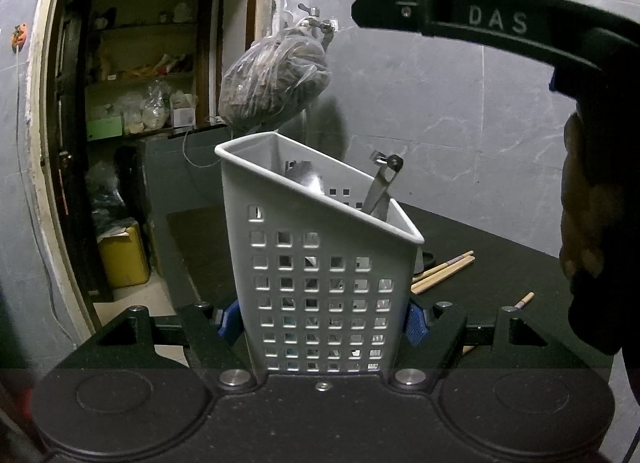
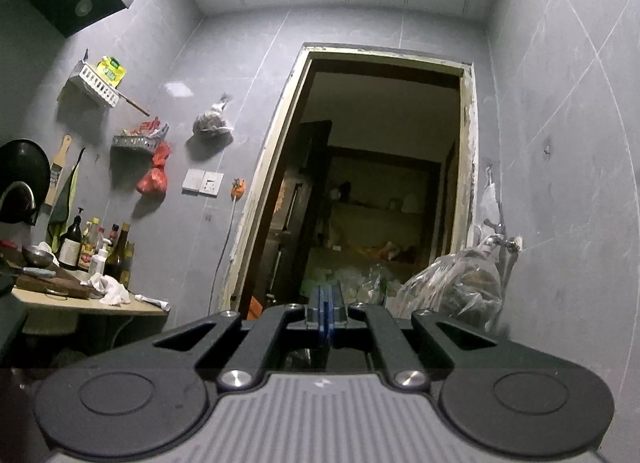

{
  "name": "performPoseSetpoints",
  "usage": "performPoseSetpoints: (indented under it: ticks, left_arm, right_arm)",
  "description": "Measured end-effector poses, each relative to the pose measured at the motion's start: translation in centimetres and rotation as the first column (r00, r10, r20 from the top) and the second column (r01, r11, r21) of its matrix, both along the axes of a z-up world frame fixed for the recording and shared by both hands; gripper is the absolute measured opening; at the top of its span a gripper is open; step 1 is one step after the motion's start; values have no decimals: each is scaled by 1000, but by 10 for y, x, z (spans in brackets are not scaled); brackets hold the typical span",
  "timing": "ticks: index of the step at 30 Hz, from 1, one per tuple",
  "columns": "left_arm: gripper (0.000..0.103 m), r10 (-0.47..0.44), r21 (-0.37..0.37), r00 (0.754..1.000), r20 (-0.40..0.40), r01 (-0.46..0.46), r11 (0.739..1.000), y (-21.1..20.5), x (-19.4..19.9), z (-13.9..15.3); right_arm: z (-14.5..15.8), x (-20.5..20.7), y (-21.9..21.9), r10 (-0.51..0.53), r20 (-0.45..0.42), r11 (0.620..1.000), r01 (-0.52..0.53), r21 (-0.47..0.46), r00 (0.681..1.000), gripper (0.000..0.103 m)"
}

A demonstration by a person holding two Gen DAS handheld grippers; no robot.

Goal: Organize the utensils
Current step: 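Open the right tool to drop the silver spoon into the caddy, then lower the right tool to the pile and grasp the green-handled knife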

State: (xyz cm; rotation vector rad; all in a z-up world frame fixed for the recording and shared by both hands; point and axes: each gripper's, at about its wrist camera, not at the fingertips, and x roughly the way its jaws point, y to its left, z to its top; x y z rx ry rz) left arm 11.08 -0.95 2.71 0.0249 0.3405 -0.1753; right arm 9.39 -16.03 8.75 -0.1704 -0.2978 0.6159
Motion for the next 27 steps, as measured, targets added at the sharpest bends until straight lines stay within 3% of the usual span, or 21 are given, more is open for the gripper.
performPoseSetpoints:
  ticks: [9, 11, 13, 17, 19, 25, 27]
  left_arm:
    - [76, 0, -1, 1000, 0, 0, 1000, 0, 0, 0]
    - [76, 0, 0, 1000, 0, 0, 1000, 0, 0, 0]
    - [76, 0, 0, 1000, 0, 0, 1000, 0, 0, 0]
    - [76, -1, -1, 1000, 0, 1, 1000, 0, 0, 0]
    - [76, -1, 0, 1000, 0, 1, 1000, 0, 0, 0]
    - [76, -2, -2, 1000, 0, 2, 1000, 0, 1, 0]
    - [76, -3, -3, 1000, 0, 3, 1000, 0, 1, 0]
  right_arm:
    - [3, -1, -17, -38, -27, 997, 40, 69, 999, 4]
    - [4, 0, -25, -58, -36, 993, 61, 100, 998, 14]
    - [3, 0, -35, -88, -46, 987, 93, 129, 995, 45]
    - [-2, 2, -56, -160, -81, 971, 172, 166, 984, 62]
    - [-6, 3, -68, -199, -111, 958, 217, 189, 974, 84]
    - [-28, 10, -102, -318, -236, 911, 365, 191, 918, 102]
    - [-39, 13, -112, -341, -285, 900, 398, 176, 896, 103]
